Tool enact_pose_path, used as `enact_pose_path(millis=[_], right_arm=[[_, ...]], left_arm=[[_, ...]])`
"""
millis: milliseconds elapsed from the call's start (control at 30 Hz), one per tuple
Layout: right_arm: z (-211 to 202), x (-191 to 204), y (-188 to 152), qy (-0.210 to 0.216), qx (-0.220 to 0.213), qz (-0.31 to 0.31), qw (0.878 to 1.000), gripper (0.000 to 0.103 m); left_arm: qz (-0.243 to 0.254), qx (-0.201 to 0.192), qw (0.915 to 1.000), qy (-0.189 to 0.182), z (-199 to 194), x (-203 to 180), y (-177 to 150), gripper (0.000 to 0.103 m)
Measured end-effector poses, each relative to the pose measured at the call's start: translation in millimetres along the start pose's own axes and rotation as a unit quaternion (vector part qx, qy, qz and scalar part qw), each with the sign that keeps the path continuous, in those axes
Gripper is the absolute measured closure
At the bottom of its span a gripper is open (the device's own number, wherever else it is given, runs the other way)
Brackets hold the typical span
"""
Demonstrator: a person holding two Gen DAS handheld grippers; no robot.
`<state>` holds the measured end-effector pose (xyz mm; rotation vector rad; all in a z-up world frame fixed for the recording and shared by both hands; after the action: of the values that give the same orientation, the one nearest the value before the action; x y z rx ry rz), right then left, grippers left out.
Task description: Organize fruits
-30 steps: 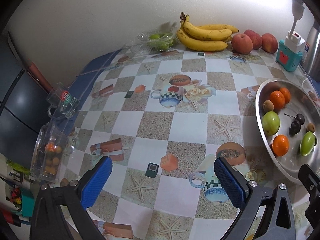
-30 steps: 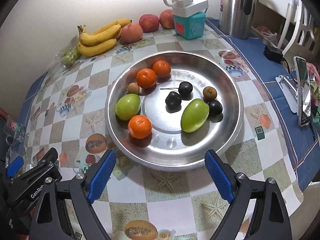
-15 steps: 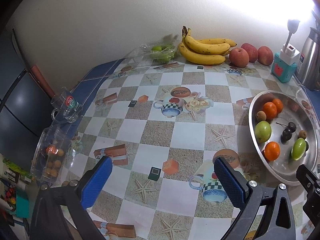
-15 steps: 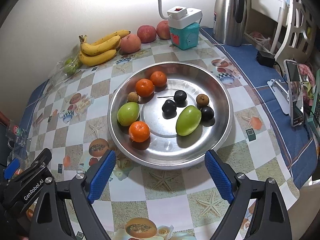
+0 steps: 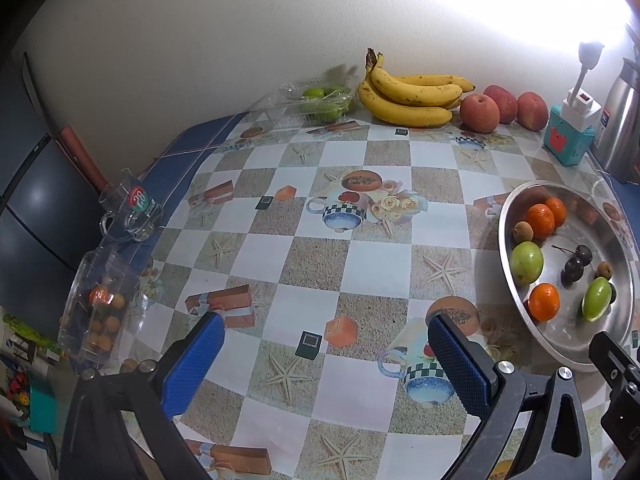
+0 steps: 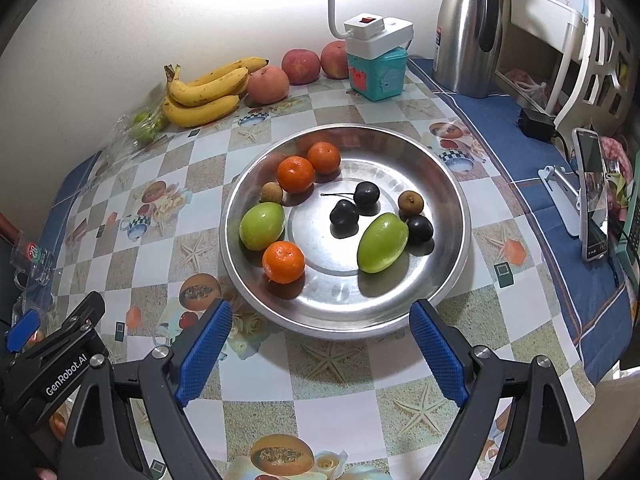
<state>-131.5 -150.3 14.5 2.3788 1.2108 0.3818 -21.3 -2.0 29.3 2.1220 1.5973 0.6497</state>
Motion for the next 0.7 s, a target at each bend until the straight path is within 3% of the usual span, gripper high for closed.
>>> enact_pose_path(millis=[700], right_arm=[[-2.6,4.6,0.9,-0.003,-0.005,-0.013,1.000,0.012]], left_arm=[[-0.002,0.002,1.0000,-0.002,-0.1,0.5,1.7,0.000]])
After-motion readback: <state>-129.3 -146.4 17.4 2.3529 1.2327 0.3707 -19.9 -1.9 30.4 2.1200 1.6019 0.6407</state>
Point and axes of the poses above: each gripper's, at about its wrist camera, not at the fingertips, and z roughly the way its jaws point, x to its left, y to its top, the point moved 1 cm from there along z, roughly the way its jaws point, and after that the axes turned 8 degrees about -z, right-handed, at the moved point
